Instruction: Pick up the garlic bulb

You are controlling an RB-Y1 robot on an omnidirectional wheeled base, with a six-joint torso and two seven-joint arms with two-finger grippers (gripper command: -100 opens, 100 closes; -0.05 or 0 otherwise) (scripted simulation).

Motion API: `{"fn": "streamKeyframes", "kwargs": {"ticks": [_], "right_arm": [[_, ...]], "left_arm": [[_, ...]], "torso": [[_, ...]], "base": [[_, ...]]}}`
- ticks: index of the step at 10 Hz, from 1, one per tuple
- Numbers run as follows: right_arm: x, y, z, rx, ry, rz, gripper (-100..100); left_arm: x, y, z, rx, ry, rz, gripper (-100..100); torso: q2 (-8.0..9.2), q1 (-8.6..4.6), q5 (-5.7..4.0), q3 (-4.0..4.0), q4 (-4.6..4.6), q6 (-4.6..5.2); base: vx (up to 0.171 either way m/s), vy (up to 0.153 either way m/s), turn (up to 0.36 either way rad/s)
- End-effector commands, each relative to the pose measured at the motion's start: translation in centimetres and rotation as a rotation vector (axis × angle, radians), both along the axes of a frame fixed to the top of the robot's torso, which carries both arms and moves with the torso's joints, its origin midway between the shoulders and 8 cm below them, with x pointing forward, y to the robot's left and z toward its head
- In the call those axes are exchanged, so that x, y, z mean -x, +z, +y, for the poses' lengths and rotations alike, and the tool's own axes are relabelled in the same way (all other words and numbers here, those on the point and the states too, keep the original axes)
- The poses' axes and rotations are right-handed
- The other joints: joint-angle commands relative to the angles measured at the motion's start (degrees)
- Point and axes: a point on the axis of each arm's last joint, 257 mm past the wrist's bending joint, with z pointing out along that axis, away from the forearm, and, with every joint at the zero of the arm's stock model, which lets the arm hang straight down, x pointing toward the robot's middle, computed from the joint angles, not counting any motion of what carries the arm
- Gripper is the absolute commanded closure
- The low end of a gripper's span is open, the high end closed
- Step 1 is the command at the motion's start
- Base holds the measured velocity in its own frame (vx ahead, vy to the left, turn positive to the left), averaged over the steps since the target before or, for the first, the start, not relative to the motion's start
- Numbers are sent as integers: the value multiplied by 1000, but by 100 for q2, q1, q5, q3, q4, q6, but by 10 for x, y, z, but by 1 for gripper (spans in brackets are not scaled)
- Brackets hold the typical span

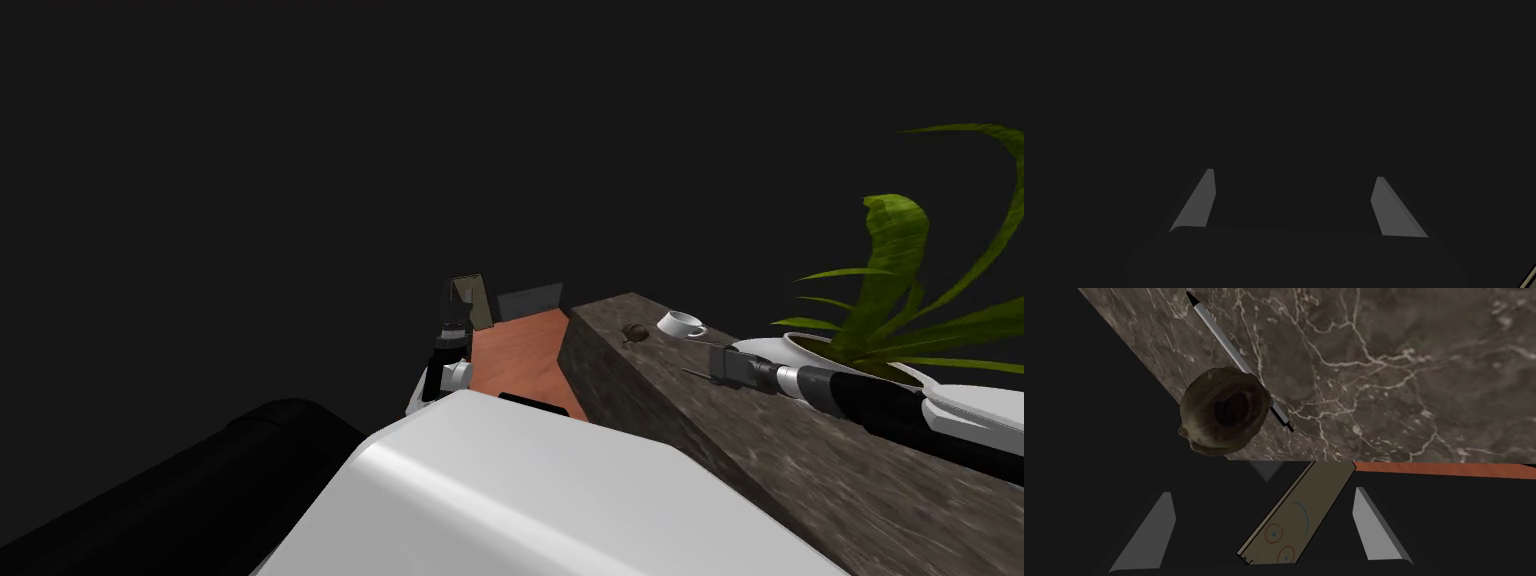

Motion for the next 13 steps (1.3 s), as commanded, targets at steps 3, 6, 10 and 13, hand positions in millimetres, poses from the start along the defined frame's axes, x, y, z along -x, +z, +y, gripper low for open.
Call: {"fn": "streamKeyframes", "kwargs": {"ticks": [3,6,10,13], "right_arm": [[25,-7,-42,152,32,97,-100],[48,-10,-73,249,52,176,-100],[93,-18,-114,368,82,316,-100],[119,-34,-119,377,99,387,-100]], "left_arm": [[0,0,0,0,0,0,0],[0,0,0,0,0,0,0],[0,0,0,0,0,0,0],[0,0,0,0,0,0,0]], "torso": [[-6,4,0,-4,-2,3],[-6,-2,-2,-4,-2,5],[-15,9,1,-9,-3,3],[-10,-3,-3,-7,-3,4]], "base": [[90,55,185],[96,40,151],[118,51,175],[97,25,96]]}}
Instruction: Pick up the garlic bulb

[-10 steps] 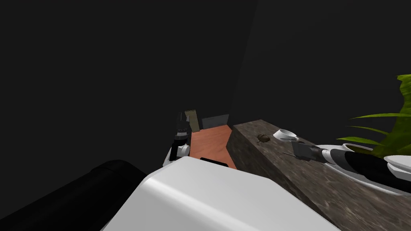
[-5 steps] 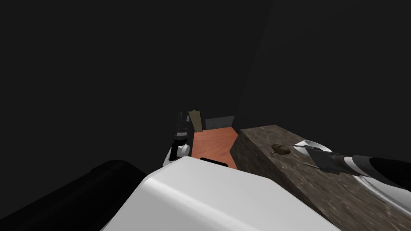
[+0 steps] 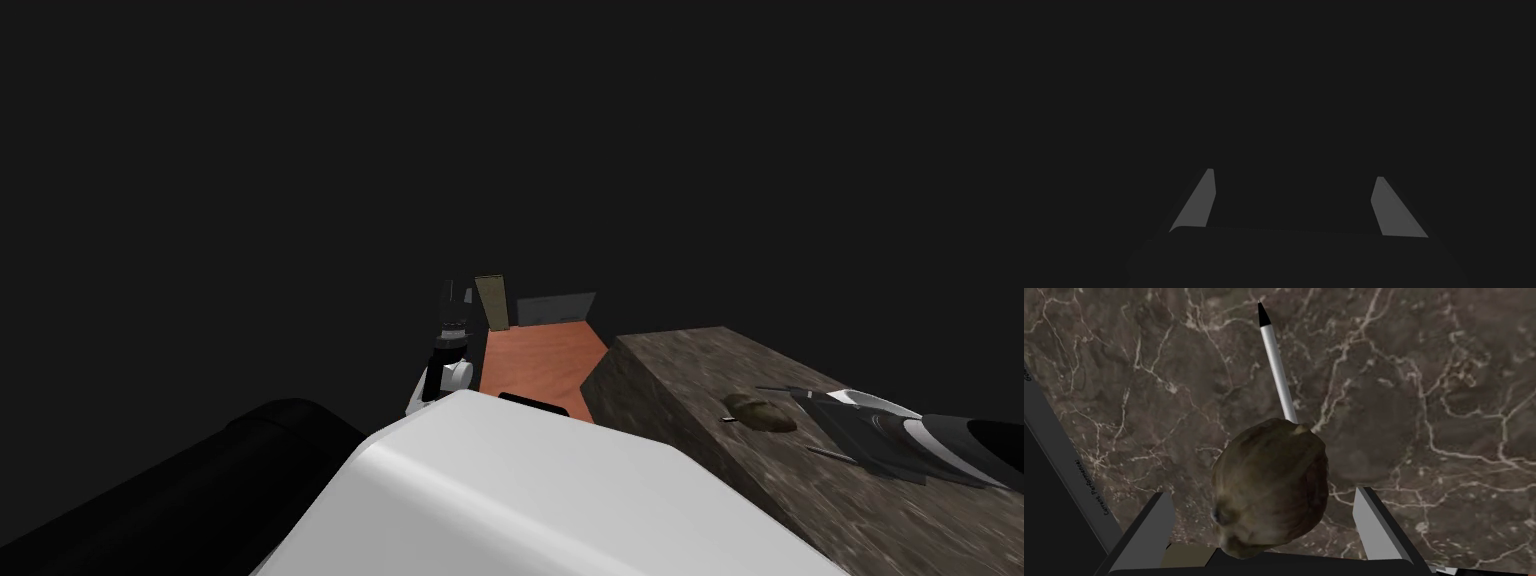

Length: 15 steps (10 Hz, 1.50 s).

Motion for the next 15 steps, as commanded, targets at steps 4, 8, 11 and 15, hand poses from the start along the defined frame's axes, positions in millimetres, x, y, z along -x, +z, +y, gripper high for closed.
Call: {"fn": "streamKeyframes", "kwargs": {"ticks": [4,8,11,15], "right_arm": [[7,-20,0,-1,-13,-2,-100],[7,-18,1,-2,-10,0,100],[6,-18,1,-2,-9,0,0],[2,-3,-1,0,-1,1,0]], "left_arm": [[0,0,0,0,0,0,0],[0,0,0,0,0,0,0],[0,0,0,0,0,0,0],[0,0,0,0,0,0,0]], "torso": [[25,-8,-3,15,6,0],[31,-4,0,20,10,-1],[34,-1,3,21,11,1],[43,6,6,27,14,3]], "base": [[18,-5,36],[3,-2,0],[0,0,0],[-13,8,-41]]}}
